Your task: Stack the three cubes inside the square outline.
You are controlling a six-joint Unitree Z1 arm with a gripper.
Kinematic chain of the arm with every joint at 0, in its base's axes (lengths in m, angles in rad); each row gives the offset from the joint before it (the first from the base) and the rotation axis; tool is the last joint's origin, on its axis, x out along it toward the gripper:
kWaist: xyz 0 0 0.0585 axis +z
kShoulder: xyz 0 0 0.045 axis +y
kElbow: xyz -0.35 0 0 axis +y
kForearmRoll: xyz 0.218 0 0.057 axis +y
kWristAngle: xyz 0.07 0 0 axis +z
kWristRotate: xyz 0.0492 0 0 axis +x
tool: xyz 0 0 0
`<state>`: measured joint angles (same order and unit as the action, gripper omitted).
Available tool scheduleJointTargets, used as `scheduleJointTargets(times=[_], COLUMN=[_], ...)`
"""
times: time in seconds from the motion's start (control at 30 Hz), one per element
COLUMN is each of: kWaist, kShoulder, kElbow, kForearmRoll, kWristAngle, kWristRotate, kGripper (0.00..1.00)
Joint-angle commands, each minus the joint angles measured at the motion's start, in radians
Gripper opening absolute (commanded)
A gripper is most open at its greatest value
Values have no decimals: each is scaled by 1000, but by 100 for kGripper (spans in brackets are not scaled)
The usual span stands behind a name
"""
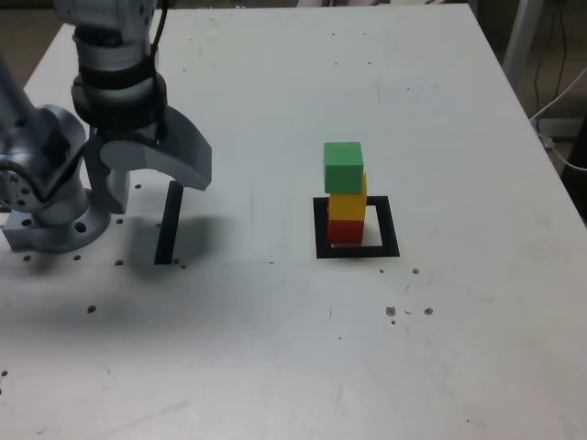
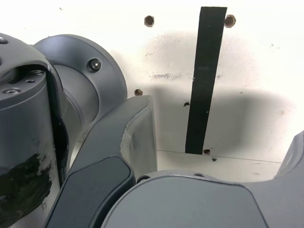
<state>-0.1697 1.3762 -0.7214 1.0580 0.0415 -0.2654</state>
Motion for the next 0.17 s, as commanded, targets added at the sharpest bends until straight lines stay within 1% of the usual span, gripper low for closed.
scheduleJointTargets(times=[0.0,0.13], kWaist=[0,0], kShoulder=[-2,2], kElbow=[8,20], kForearmRoll=[-13,-34], kWristAngle=[-2,-2], kWristRotate=[-2,-3], kGripper=[99,99])
